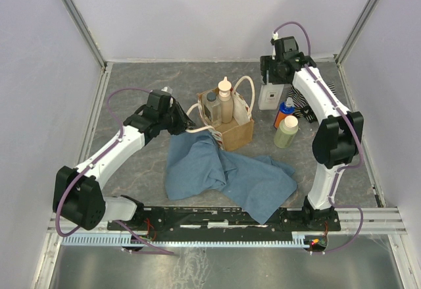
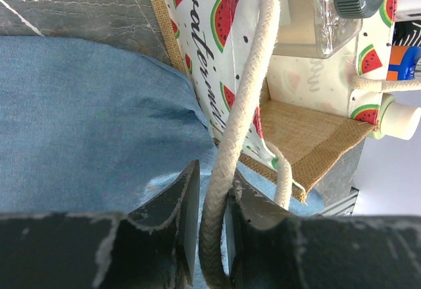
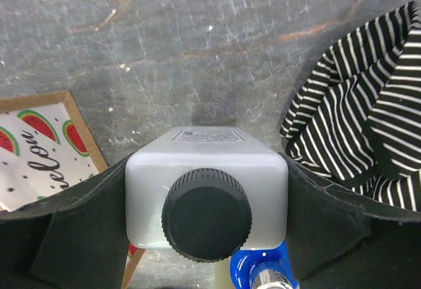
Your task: Take the personal care products out of the canvas bag
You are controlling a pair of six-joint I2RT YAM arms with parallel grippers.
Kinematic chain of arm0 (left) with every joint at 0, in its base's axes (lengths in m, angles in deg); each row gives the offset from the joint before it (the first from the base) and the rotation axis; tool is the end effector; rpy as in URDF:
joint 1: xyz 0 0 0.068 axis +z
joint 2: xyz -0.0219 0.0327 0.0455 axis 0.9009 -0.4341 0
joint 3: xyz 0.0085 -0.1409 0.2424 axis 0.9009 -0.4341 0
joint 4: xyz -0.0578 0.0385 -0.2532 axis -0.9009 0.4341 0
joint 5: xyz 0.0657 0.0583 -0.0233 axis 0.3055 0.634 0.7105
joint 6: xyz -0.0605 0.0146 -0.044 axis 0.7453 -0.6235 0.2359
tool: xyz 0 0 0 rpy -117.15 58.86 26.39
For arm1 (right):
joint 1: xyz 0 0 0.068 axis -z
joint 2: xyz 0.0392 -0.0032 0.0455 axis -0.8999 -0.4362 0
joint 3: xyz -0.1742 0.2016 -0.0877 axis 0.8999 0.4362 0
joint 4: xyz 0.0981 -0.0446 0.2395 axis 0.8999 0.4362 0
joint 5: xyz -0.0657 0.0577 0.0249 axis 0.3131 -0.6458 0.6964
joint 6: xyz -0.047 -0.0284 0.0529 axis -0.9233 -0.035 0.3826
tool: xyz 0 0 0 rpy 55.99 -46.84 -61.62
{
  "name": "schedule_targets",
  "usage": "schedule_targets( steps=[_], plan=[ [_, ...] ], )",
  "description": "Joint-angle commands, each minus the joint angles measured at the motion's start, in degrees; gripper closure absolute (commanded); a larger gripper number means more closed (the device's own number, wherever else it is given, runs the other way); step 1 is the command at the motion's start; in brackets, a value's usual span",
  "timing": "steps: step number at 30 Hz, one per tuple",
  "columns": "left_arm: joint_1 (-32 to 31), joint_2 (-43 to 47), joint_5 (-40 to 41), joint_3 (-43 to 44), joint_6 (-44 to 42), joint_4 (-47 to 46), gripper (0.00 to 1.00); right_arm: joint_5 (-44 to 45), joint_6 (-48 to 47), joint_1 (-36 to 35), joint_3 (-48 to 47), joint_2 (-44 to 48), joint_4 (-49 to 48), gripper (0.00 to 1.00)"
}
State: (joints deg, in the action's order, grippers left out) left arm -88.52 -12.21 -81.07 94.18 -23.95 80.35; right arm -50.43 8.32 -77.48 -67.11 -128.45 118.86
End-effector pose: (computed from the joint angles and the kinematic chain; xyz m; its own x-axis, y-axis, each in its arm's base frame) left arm 0.2715 -0.1354 0.2567 -0.8096 -0.4279 -0.4018 -0.1013 0.7761 -0.6224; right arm 0.4467 0.0973 0.3123 -0.7150 0.0345 -0.6983 0.0008 0.9988 0.0486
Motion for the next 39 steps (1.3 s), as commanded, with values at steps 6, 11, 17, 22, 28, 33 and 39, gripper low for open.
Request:
schedule_targets(
  steps=[6, 11, 17, 22, 28, 33, 39],
  plan=[
    [-0.3, 0.7, -0.1, 0.4, -1.0, 0.2, 0.72, -0.3, 1.1, 0.8, 4.1, 1.2, -11.3, 0.33],
    [-0.3, 1.0, -0.3, -0.2, -0.9, 0.2, 0.72, 0.3, 1.3, 0.8, 6.6, 1.6, -12.1, 0.22],
    [-0.3, 1.4, -0.3, -0.3, -0.9, 0.2, 0.72, 1.5, 0.7, 0.7, 7.1, 5.1, -11.1, 0.0],
    [-0.3, 1.4, -0.5, -0.7, -0.7, -0.1, 0.72, 4.2, -1.6, -3.4, 3.8, 11.4, -6.3, 0.0],
    [-0.3, 2.0, -0.9, -0.3, -0.5, 0.1, 0.72, 3.0, -3.2, -15.2, -6.2, 14.2, -0.3, 0.0],
    [-0.2, 2.3, -0.8, 0.0, -0.4, 0.4, 0.72, 0.5, -2.3, -20.9, -14.5, 9.6, 3.3, 0.02],
    [-0.2, 2.4, -1.0, 0.3, -0.3, 0.5, 0.72, 0.5, -2.2, -22.3, -19.8, 2.1, 6.2, 0.03]
  ],
)
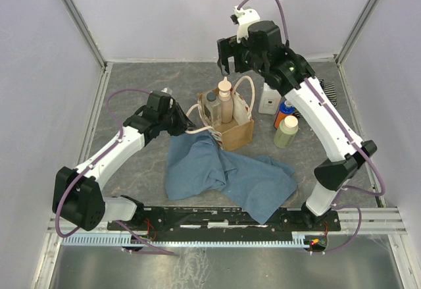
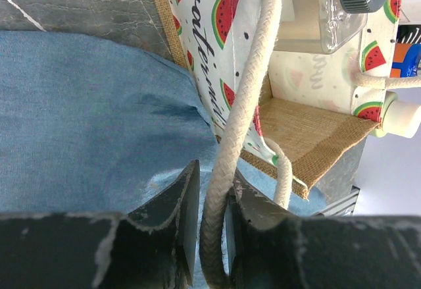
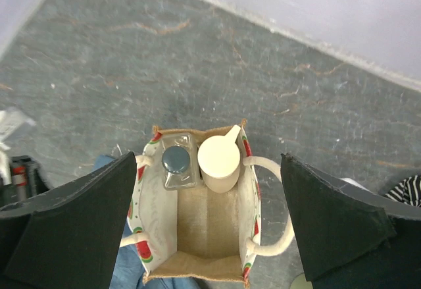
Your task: Take the personal care products out of the canvas bag
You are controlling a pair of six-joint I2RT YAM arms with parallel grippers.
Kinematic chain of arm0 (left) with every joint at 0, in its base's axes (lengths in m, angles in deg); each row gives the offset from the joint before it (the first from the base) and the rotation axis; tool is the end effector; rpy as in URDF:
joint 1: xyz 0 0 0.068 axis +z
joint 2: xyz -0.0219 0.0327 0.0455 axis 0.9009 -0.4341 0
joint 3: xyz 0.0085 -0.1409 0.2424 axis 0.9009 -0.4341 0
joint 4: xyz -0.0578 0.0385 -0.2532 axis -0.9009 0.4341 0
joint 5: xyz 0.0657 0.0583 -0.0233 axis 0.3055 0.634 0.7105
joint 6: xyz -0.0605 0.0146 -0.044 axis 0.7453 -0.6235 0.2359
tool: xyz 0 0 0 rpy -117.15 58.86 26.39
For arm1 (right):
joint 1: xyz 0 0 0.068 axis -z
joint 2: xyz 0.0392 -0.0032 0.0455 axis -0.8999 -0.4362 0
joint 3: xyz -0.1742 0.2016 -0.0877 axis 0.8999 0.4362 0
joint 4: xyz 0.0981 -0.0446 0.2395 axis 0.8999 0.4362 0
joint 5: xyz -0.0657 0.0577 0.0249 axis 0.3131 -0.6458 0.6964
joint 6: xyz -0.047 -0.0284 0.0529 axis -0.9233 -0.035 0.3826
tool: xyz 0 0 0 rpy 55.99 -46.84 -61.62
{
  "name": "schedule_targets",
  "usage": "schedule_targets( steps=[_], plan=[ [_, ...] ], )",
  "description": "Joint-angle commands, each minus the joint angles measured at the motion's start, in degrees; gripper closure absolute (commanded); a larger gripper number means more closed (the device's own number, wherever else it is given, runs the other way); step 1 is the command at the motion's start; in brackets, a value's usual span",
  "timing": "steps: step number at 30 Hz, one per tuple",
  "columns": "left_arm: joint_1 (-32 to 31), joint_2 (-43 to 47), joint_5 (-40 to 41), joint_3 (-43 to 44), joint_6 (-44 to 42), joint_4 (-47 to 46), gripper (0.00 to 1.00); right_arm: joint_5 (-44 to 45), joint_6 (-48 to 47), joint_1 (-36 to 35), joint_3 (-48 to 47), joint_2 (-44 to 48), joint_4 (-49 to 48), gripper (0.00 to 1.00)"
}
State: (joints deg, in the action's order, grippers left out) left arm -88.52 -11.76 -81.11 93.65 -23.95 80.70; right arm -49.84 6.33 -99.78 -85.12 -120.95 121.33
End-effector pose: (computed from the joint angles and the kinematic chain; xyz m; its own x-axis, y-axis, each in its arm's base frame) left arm 0.2689 -0.1343 0.2550 -0.8126 -0.4264 -0.3973 -0.1052 0.7778 -0.6197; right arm 0.3397 0.2325 0.4710 -0.3921 -0.0787 -0.9165 -0.4143 0.9047 0.0995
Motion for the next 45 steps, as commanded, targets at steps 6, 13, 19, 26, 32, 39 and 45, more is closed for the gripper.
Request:
schedule_targets(
  steps=[6, 13, 19, 26, 32, 39, 45],
  plan=[
    [-0.3, 2.3, -1.1, 0.9, -0.5, 0.7, 0.72, 0.3, -0.6, 0.0, -3.6, -11.1, 2.7, 0.02],
    [-0.2, 2.7, -0.4, 1.1, -1.1, 1.7, 0.72, 0.4, 0.7, 0.0, -3.2, -14.3, 2.8, 0.02],
    [-0.3, 2.5, -0.9, 0.6, -1.1, 1.2, 0.72, 1.6, 0.7, 0.0, 0.0, -15.6, 2.0, 0.02],
    [-0.2, 2.8, -0.8, 0.2, -1.4, 1.5, 0.72, 1.6, 1.4, 0.0, 0.7, -17.0, 1.6, 0.09],
    [-0.3, 3.1, -0.5, -0.2, -1.6, 1.7, 0.72, 1.8, 1.9, 0.3, 0.7, -17.7, 1.1, 0.16],
    [-0.2, 3.1, -0.6, -0.3, -1.9, 1.9, 0.72, 0.5, 3.0, 1.7, 0.7, -18.1, 1.5, 0.32],
    [-0.2, 2.9, -0.8, -0.5, -1.8, 1.6, 0.72, 0.4, 3.4, 2.0, 1.1, -16.8, 1.7, 0.49]
  ],
)
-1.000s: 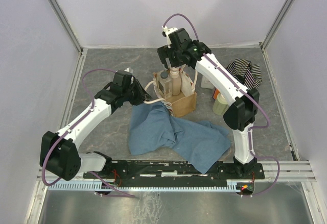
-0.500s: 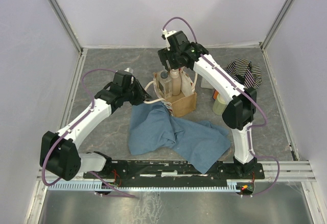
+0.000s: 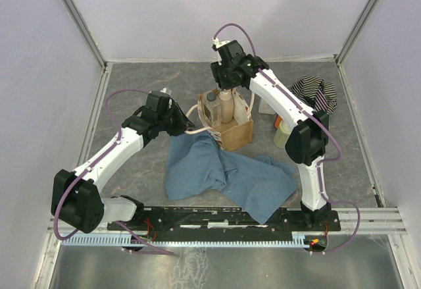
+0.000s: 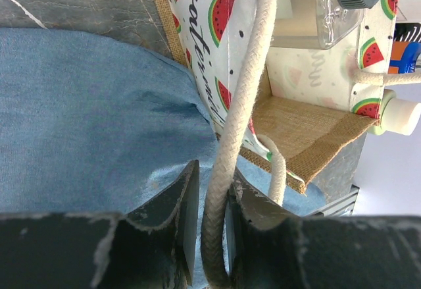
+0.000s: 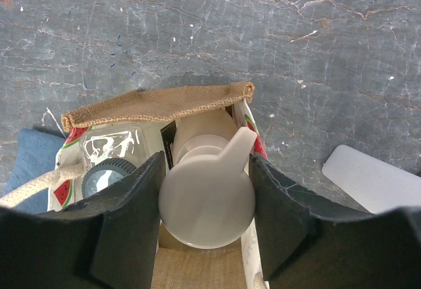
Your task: Take the personal care products out of the canvas bag
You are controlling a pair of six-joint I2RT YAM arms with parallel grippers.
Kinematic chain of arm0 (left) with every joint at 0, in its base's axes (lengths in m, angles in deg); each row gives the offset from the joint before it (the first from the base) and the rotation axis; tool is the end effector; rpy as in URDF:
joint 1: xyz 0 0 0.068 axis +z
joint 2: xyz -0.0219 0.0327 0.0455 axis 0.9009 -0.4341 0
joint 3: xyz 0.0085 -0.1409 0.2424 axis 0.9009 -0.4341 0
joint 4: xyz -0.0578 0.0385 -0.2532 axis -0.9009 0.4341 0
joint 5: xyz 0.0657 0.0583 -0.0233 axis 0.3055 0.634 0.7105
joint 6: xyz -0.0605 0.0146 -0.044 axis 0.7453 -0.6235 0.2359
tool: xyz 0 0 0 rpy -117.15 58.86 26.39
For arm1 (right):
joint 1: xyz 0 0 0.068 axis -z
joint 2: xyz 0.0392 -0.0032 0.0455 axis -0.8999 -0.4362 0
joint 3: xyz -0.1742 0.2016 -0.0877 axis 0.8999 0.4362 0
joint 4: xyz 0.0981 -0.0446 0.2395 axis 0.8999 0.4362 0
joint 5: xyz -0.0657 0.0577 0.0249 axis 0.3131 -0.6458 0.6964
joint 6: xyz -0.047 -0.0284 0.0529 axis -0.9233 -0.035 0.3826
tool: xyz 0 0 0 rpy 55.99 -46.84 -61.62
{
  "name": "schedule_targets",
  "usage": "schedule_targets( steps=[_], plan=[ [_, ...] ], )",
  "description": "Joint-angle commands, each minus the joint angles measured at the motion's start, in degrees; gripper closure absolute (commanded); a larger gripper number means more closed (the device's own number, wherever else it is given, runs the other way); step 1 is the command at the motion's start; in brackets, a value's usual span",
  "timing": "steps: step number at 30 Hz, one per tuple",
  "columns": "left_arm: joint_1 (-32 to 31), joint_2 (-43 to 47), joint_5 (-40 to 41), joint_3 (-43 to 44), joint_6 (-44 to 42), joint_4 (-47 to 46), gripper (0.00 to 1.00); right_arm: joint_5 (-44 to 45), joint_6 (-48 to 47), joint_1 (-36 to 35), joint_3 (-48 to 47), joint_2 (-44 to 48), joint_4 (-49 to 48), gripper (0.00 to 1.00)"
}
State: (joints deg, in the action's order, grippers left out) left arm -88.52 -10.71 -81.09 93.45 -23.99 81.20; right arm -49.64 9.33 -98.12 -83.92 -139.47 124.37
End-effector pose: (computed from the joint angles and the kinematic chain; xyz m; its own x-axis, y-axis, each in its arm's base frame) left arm 0.2654 -0.1327 0.2580 -0.8103 -0.4270 -0.4013 -0.1014 0.7766 -0.6217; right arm 0.4192 0.2714 0.3157 -0.6826 -0.2005 -0.7028 -0.3308 0.9422 0.0525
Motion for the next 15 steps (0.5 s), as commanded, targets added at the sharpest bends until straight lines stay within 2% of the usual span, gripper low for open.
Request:
schedule_targets(
  steps=[1, 9, 15],
  plan=[
    [-0.2, 1.8, -0.8, -0.3, -1.8, 1.1, 0.72, 0.2, 0.4, 0.4, -0.2, 2.0, -1.2, 0.51],
    [-0.2, 1.9, -0.8, -0.6, -1.8, 0.9, 0.72, 1.5, 1.9, 0.4, -2.1, 5.8, -0.6, 0.56],
    [-0.2, 1.9, -1.0, -0.7, -1.7, 0.7, 0.72, 0.6, 2.1, 0.3, -10.3, 7.7, 3.6, 0.58]
  ],
)
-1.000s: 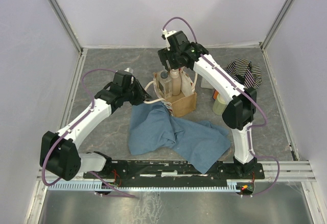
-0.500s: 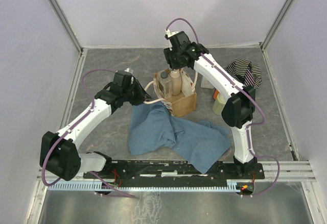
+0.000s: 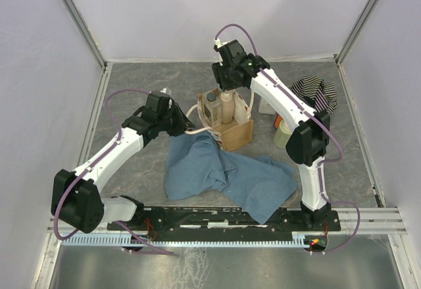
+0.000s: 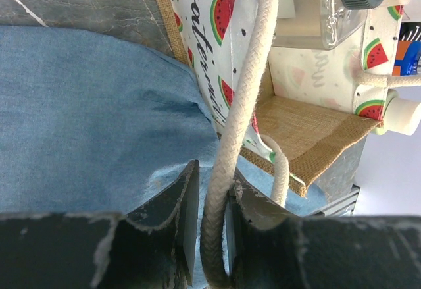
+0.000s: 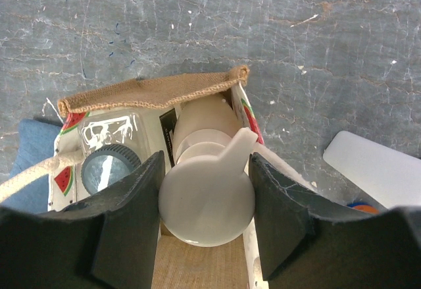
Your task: Take the personal care products out of the canvas bag
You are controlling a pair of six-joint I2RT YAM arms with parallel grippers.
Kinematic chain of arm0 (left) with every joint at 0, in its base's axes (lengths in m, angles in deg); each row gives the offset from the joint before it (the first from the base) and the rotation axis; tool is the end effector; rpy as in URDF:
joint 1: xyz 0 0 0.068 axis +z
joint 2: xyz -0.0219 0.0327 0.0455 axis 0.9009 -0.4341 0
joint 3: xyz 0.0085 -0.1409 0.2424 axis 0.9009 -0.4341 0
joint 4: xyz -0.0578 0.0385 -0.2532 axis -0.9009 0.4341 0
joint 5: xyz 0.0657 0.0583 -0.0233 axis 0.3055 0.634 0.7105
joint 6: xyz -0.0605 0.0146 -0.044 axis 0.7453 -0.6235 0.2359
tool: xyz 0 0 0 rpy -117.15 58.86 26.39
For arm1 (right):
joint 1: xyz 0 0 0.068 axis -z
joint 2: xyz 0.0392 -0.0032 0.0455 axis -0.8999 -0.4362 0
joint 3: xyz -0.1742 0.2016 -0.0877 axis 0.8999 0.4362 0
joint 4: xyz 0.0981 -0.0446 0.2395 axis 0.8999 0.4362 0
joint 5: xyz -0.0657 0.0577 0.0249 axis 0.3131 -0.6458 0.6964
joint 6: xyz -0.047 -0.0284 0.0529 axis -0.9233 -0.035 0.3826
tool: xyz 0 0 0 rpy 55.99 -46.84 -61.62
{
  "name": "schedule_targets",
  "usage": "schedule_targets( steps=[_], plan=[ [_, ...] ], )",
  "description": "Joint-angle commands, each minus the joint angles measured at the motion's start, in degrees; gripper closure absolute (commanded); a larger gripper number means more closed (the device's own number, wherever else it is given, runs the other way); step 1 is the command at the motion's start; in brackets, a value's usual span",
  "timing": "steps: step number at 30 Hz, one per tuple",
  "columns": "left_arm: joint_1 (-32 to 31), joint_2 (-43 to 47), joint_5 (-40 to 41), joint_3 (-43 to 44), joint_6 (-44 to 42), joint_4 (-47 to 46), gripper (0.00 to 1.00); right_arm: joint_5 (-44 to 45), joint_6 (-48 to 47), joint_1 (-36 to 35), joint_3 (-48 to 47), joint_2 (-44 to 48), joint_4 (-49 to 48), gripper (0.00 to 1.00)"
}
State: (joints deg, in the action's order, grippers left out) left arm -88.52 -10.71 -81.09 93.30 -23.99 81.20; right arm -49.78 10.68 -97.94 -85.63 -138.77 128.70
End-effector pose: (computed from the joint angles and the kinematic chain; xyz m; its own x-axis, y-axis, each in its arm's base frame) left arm 0.2651 -0.1325 0.2571 -0.8113 -0.4266 -0.3998 -0.1028 0.7773 -0.6207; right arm 0.4122 0.2650 0.3244 -0.7103 -0.1891 -0.6780 -0.3114 0.9483 0.0618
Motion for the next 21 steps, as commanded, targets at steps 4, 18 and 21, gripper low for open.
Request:
schedule_targets(
  steps=[4, 18, 21],
  plan=[
    [-0.2, 1.9, -1.0, -0.8, -1.6, 0.6, 0.72, 3.7, 0.2, -0.1, -13.2, 9.7, 1.3, 0.58],
    [-0.2, 2.1, -1.4, -1.5, -0.2, -1.1, 0.72, 20.1, -7.9, 0.2, -19.5, 21.5, -3.3, 0.56],
    [-0.2, 1.7, -1.7, -1.6, -0.1, -1.3, 0.72, 24.1, -10.0, 0.2, -20.2, 22.4, -3.6, 0.55]
  ],
)
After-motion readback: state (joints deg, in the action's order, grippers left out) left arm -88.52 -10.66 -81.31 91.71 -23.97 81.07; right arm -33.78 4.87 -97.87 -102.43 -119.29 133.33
